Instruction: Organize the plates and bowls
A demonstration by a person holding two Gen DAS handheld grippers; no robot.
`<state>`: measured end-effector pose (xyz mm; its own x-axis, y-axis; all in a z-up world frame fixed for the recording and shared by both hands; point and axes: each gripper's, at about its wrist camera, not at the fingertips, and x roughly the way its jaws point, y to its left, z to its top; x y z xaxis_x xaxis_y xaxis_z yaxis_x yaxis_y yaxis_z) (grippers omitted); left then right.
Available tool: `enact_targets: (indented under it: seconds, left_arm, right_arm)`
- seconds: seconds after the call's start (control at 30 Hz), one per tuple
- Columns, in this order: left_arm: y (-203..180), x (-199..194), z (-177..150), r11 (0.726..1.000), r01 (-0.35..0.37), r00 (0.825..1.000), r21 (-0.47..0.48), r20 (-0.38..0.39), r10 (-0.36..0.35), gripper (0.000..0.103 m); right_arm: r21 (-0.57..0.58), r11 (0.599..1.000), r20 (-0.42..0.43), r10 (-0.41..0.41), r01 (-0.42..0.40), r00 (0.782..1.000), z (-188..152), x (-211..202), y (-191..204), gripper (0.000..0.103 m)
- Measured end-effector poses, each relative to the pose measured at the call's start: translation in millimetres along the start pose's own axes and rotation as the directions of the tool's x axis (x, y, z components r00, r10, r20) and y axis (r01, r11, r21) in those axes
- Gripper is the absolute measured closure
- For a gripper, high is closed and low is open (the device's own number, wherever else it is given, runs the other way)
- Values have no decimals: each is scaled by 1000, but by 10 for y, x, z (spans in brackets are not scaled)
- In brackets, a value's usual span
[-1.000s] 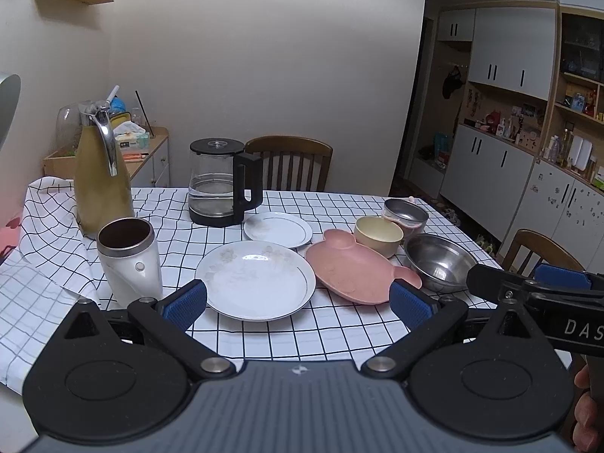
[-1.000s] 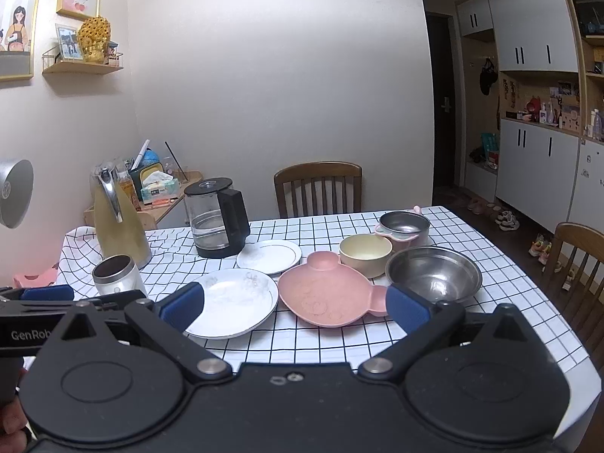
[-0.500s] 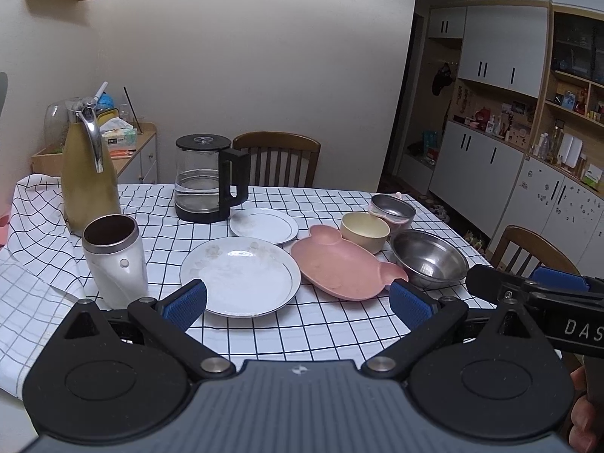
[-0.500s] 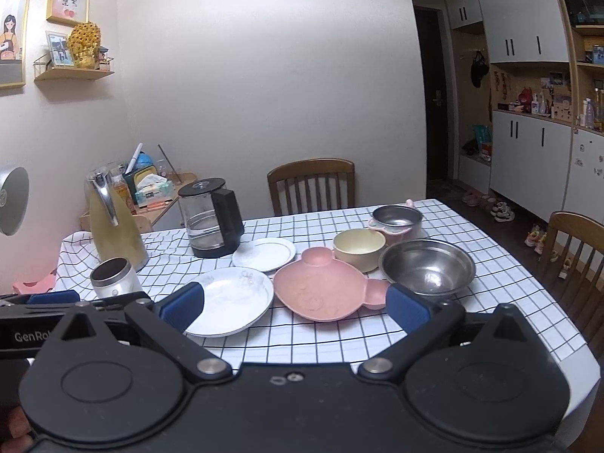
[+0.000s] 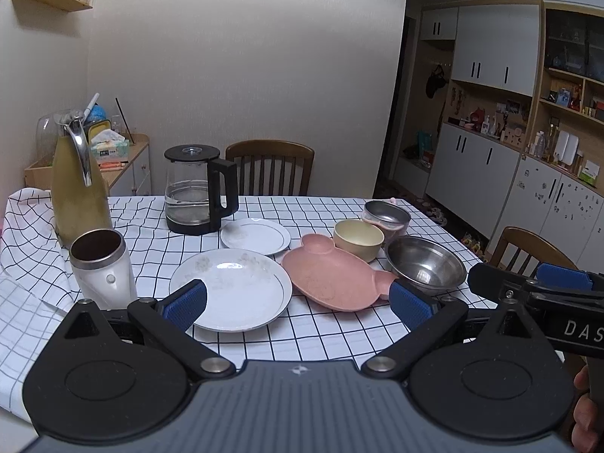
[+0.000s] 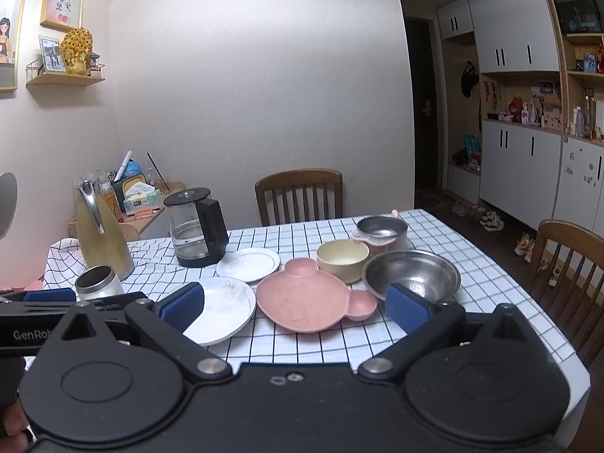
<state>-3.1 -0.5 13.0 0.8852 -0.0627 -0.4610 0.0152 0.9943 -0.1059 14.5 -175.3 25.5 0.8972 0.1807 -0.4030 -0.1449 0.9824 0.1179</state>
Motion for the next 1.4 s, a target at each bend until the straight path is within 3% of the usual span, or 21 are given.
enact_targets:
  seconds: [0.37,0.7,0.93,1.13,1.3,1.4]
  left_arm:
    - [-13,339,102,999,-44,999,-12,-16,44,0]
    - [300,1009,114,980,-165,978,-109,-144,148,0]
    - [635,1563,46,940,-288,938,-183,-253,238,0]
    - [877,1996,-33,903,-376,892,-207,-345,292,0]
    - [1072,2226,-120,868,-431,857,-245,-412,310,1]
    - [1123,2339,-168,858,-450,841,-248,-442,312,9]
  right_arm:
    - [-5,999,-7,38,-38,999,90,333,-99,0]
    - [-121,981,-134,137,-154,981,183,1229,-88,0]
    - [-223,937,-274,206,-270,940,247,2029,46,6]
    - [-246,899,-402,245,-362,882,283,2792,162,12]
    - [-255,869,-496,260,-425,829,212,3378,330,26]
    - [-251,859,-524,266,-445,809,193,3643,426,32]
